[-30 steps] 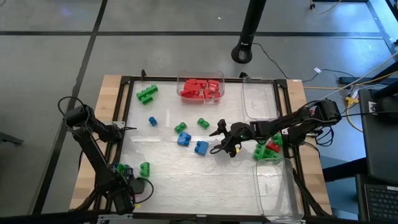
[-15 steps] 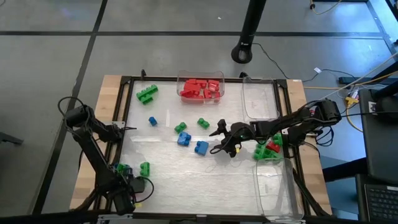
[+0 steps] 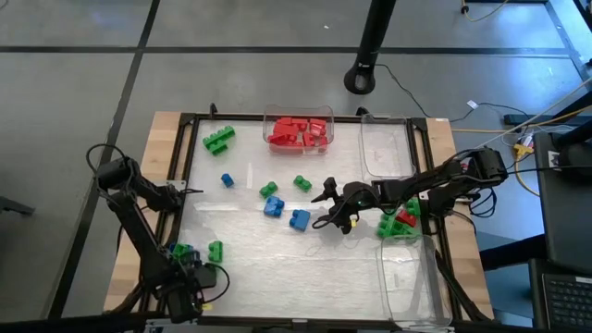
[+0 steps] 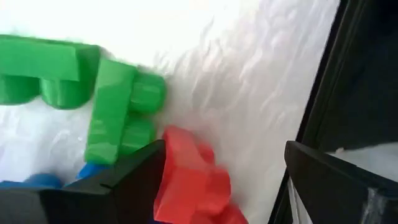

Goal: Sort blocks
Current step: Put the red game piece into the top left transparent bin

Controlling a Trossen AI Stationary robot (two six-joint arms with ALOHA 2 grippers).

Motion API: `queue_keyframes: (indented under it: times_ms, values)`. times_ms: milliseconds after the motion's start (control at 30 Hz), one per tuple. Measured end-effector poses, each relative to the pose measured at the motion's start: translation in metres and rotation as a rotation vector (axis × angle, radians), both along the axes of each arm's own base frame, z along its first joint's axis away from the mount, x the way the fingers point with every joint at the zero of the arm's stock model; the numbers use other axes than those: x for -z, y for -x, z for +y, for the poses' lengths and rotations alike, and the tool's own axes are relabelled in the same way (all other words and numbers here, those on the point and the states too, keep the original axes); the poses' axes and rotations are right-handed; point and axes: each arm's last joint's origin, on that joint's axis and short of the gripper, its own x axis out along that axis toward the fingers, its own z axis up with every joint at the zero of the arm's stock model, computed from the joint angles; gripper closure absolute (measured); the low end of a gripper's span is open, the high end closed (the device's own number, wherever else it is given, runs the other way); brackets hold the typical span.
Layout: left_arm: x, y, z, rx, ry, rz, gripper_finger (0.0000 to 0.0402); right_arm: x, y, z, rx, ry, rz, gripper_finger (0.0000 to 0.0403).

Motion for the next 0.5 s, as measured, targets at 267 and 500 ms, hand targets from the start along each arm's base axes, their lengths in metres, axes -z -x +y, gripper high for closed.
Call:
queue_keyframes:
  times_ms: [267, 500]
  values:
    - [0.0004, 0.0010, 0.0021, 0.022, -0.031, 0.001, 0.0084, 0.0000, 0.0000, 0.0000, 0.000, 0.000, 0.000, 0.0110]
    - [0.0007, 0.0057, 0.0013, 0.082, -0.052, 0.007, 0.0084, 0.0012, -0.0004, 0.0000, 0.000, 0.000, 0.002, 0.0110]
